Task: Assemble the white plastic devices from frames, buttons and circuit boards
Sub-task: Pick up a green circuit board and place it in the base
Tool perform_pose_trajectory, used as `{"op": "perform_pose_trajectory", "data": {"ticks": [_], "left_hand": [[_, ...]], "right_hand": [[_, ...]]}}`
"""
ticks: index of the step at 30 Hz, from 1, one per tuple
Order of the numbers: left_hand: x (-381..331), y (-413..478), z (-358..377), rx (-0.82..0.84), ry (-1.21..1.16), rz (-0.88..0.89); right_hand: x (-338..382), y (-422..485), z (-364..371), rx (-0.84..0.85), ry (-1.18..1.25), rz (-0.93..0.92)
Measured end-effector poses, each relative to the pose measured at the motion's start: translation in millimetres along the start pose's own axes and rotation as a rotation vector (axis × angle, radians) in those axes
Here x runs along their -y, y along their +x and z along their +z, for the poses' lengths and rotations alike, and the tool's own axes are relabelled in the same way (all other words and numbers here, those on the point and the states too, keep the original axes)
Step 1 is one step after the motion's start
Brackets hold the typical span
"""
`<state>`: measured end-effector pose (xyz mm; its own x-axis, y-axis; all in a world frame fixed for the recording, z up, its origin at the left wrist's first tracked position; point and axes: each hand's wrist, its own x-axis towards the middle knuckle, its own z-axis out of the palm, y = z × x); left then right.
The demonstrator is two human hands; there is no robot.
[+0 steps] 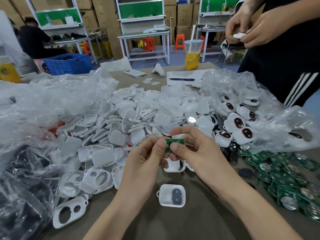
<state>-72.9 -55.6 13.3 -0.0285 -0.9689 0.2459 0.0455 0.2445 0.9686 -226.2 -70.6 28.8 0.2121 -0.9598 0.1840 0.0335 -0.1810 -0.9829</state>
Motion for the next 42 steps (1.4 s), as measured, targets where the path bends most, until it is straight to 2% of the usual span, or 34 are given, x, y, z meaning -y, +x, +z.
{"op": "perform_pose_trajectory", "data": {"ticks": [5,12,18,26,42], "left_hand": [[5,-1,3,-0.085,-0.058,-0.051],[3,1,1,-0.100,-0.088,-0.118],[-3,-3,5,-0.151,0.060,-0.035],[-3,-3,6,-0.133,0.255,-0.071],[-2,-3,8,-0.154,0.014,-0.156]], "right_hand": [[-4,-1,6,-0.017,-0.038,-0.023],[-7,-1,10,-0.041,-0.147,-0.049],[-6,-1,6,-0.084,-0.195,-0.026],[-5,-4,14,-0.107,-0.362,-0.042],[-5,-7,20,-0.136,-0.393,-0.141]]}}
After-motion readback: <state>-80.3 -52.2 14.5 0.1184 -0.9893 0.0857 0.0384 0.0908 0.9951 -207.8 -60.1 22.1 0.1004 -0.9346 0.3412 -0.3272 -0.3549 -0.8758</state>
